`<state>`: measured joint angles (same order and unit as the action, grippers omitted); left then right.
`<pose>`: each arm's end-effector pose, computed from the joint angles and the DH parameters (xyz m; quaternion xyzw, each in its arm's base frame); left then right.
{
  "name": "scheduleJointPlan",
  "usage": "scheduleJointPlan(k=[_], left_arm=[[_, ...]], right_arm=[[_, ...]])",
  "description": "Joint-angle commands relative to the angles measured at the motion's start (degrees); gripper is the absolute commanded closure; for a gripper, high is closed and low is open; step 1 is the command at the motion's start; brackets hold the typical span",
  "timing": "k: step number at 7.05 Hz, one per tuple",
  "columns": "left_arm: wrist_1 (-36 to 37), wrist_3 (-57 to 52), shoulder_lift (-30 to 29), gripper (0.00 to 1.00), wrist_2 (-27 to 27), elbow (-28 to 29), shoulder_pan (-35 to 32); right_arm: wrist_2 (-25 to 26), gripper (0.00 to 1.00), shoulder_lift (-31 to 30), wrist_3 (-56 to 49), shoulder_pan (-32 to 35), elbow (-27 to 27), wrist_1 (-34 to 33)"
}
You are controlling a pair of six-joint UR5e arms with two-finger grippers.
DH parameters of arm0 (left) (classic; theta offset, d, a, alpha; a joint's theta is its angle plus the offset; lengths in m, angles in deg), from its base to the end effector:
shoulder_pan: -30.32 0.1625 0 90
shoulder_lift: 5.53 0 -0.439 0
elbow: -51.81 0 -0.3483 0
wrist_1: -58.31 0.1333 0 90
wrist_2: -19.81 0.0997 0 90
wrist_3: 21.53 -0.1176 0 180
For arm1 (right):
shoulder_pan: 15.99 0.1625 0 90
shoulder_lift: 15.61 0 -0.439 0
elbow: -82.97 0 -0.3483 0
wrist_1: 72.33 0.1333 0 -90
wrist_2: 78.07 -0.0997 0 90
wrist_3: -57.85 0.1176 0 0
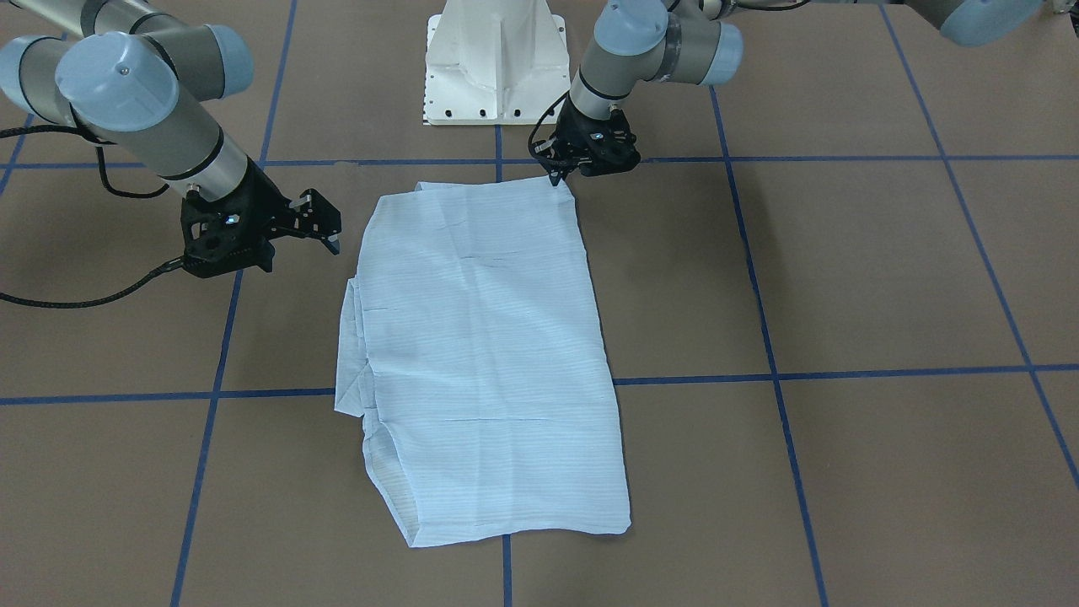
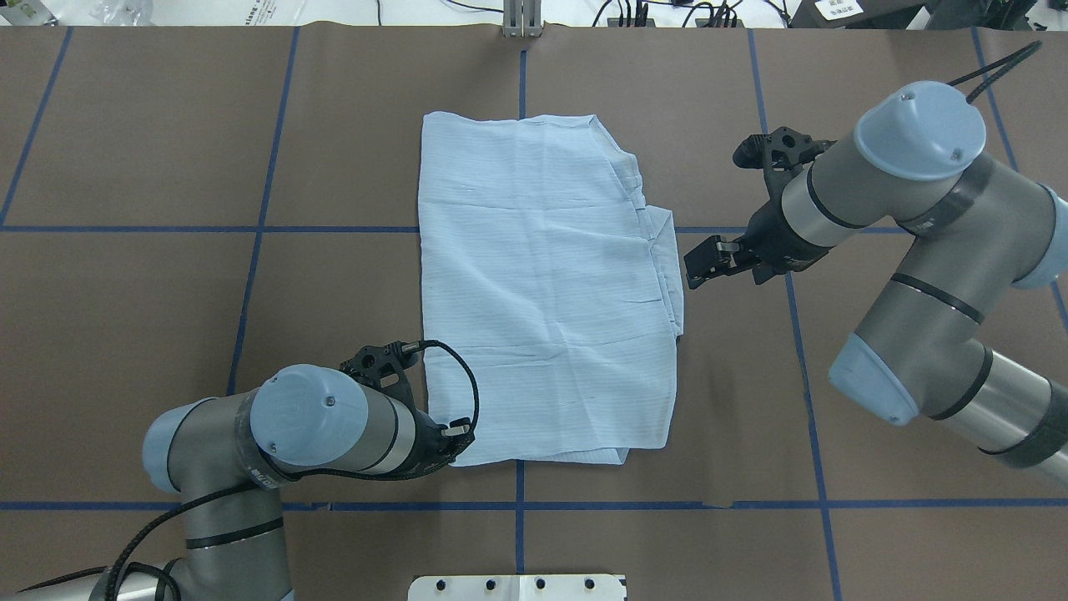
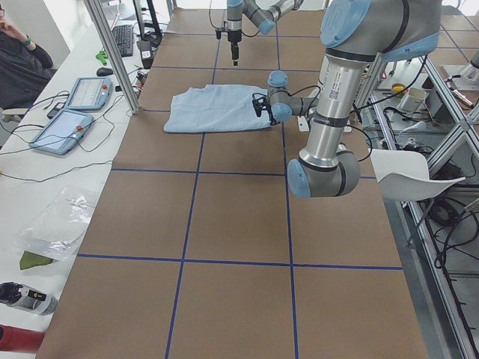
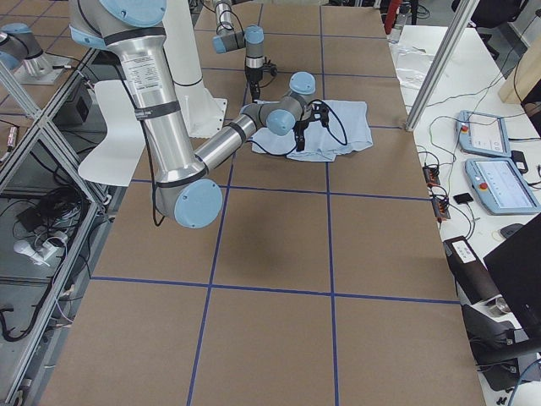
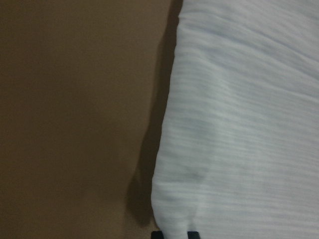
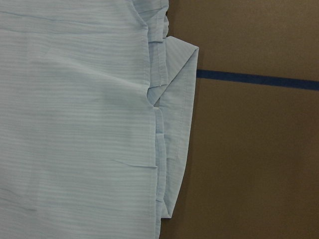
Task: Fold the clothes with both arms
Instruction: 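Move the left gripper to the near corner while the right reaches the side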
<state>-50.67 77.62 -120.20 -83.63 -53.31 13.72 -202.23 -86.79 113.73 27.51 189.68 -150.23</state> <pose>0.5451 -0.2731 0.3126 -0.0701 0.4929 -0.1368 0.8564 -0.3629 -0.4371 0.3675 0.0325 -0.4692 -0.0467 0.8813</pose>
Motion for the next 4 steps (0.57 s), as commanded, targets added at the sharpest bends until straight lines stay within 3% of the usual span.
scheduleJointPlan(k=[1, 2, 4], left_arm=[[0.2, -0.4, 0.0, 1.00, -0.4, -1.0, -1.1], [0.2, -0.6, 0.0, 1.00, -0.4, -1.0, -1.5], [0.3, -0.7, 0.0, 1.00, -0.5, -1.0, -2.6]], right_arm=[[0.9, 0.00, 0.3, 11.7, -4.0, 1.7, 0.0], [3.9, 0.00, 0.8, 21.4, -7.8, 3.5, -0.1], [15.4, 0.00, 1.6, 35.1, -18.2, 4.8, -0.5]])
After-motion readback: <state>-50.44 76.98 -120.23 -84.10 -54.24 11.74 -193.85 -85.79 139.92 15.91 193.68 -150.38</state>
